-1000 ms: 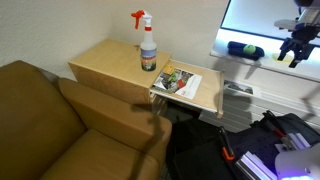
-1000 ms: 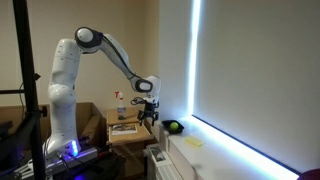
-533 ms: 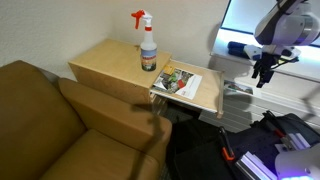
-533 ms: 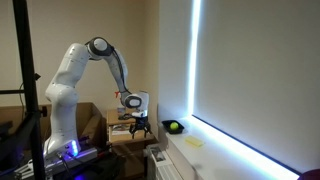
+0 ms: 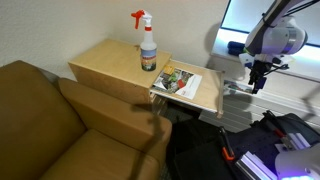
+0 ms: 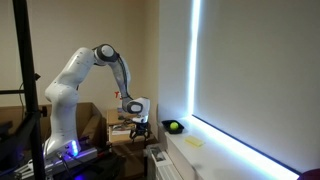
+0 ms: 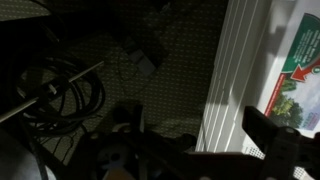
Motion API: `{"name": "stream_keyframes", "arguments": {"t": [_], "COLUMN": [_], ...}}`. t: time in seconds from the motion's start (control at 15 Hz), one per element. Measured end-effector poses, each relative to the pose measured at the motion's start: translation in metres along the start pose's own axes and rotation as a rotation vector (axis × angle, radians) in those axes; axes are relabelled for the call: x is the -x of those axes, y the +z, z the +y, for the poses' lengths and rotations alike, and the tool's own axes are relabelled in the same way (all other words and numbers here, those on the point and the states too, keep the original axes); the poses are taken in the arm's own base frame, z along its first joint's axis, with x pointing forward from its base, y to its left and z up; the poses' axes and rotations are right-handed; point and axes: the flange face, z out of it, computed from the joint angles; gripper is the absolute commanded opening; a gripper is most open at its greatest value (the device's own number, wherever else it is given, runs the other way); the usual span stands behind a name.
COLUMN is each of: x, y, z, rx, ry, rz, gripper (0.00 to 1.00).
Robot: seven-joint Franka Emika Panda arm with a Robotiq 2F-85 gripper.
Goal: Move the black tray to the window sill then place the green ball on it and close the top tray of the night stand
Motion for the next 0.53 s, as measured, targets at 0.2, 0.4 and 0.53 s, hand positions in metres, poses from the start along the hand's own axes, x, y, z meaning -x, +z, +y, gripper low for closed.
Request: {"name": "stream_keyframes", "arguments": {"t": [0.2,0.4,0.53], "x": [0.033,0.075,0.108], "y": [0.034,0.051,0.056], "z": [-0.011,-0.024,-0.027], "rx": [0.021,0.002,-0.016], "ry": [-0.014,-0.055,-0.098], "rz": [0.011,0.039,0.058], "gripper": [1.00,1.00,1.00]}}
